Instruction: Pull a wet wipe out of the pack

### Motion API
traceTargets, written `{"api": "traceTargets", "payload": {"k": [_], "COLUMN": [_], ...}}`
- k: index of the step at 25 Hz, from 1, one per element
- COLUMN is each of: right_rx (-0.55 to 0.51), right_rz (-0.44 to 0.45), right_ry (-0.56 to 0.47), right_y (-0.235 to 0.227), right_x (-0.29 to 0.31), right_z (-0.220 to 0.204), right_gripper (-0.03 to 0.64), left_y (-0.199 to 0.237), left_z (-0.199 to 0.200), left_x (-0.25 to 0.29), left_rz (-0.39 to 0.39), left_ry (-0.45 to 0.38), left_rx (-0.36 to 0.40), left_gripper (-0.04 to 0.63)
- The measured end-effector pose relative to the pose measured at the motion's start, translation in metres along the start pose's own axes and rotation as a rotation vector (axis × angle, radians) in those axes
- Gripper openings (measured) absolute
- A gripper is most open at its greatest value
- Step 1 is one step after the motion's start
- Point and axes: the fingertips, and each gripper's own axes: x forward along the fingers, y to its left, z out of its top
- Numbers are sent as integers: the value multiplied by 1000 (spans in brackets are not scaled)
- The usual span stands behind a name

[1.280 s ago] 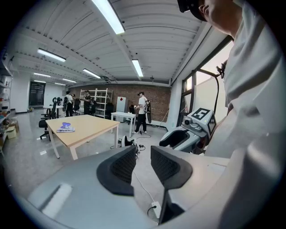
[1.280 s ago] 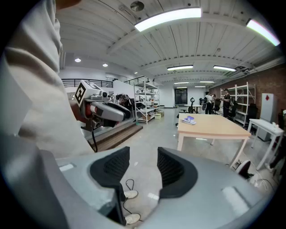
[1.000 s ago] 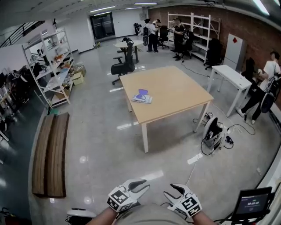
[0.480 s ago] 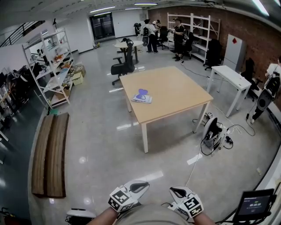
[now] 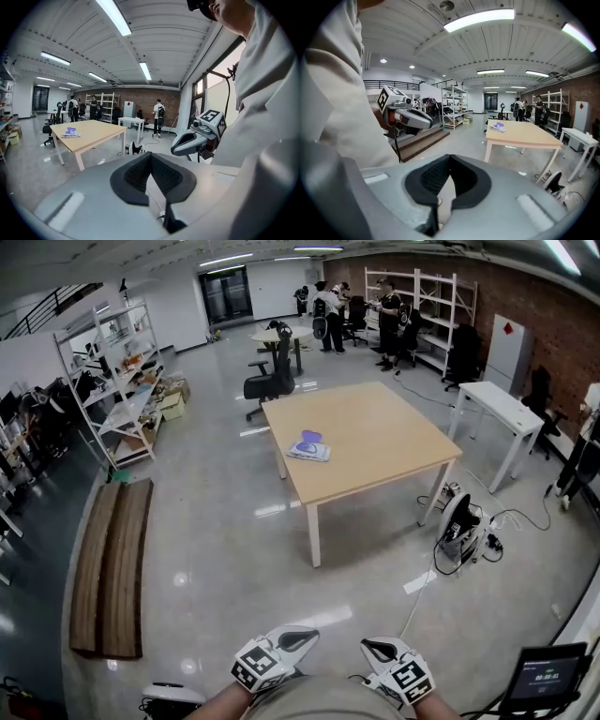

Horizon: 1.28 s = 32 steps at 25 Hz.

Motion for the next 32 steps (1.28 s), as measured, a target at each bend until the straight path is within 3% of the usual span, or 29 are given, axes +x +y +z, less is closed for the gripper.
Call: {"api": "traceTargets", "payload": {"k": [8,11,16,23,29,32], "right_rx": [-1,0,24,58,41,29], "right_rz": [42,53,32,19,28,39], "right_ry": [0,3,10,-27,-39,-31], "right_y": [-7,-9,-34,-72,-103,-114], "right_x": [18,27,55,116,202,244], "right_z": [3,11,12,59,108,136], "right_gripper": [2,2,2,2,2,2], "left_y": [22,35,70,159,255,303], "left_z": [-2,-3,-9,15,14,25], "left_x": [-3,-9,8,25,21,13], "left_rz": [54,76,53,86,89,79], "left_ry": [11,9,6,-45,-25,-24], "left_rx": [-11,-47,-64,-53,-87,-70], "left_gripper": [6,6,6,6,6,6]}}
